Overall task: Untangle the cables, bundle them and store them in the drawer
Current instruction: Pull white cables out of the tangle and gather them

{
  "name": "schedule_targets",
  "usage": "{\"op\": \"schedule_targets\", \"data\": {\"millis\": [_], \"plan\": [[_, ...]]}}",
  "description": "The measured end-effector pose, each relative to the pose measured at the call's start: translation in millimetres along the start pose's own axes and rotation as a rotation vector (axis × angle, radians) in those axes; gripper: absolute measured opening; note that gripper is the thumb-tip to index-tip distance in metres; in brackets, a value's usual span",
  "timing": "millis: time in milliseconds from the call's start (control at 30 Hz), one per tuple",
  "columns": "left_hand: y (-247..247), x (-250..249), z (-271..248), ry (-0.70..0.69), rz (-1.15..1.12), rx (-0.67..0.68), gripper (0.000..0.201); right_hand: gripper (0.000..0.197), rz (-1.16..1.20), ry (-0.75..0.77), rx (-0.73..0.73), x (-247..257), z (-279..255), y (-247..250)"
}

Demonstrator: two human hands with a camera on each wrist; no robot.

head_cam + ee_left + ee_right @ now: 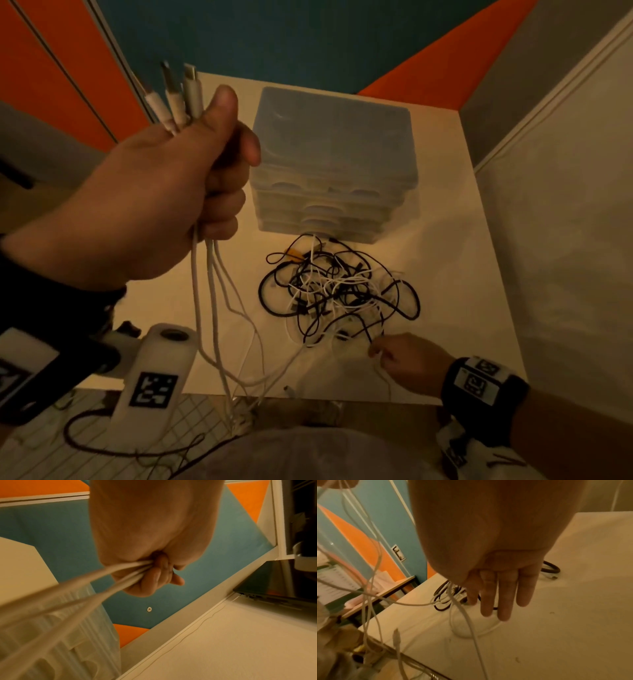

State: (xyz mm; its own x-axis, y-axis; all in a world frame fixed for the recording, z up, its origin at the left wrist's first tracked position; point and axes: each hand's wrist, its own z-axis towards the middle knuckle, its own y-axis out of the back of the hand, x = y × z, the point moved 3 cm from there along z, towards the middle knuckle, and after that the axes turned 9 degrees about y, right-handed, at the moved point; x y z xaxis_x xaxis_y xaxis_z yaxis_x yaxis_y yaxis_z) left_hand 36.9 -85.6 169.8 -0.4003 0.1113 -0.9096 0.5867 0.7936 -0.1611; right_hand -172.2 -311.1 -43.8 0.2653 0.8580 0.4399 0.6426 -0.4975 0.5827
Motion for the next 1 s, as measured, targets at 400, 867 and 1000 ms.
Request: {"op": "schedule_targets", "data": {"millis": [400,867,1000], "plan": [[0,-1,-2,-0.015,0.047,0.033,0.043,0.024,0.291,0.161,0.078,38,21,-1],[0,-6,-6,-0.038,-0.006,0.05,0.043,0.048,-0.026,0.173,0.266,52,48,-39],[3,-4,-7,-0.034,-0.015,0.034,0.044,0.033,-0.13,0.256,0.517,62,47,-54]]}}
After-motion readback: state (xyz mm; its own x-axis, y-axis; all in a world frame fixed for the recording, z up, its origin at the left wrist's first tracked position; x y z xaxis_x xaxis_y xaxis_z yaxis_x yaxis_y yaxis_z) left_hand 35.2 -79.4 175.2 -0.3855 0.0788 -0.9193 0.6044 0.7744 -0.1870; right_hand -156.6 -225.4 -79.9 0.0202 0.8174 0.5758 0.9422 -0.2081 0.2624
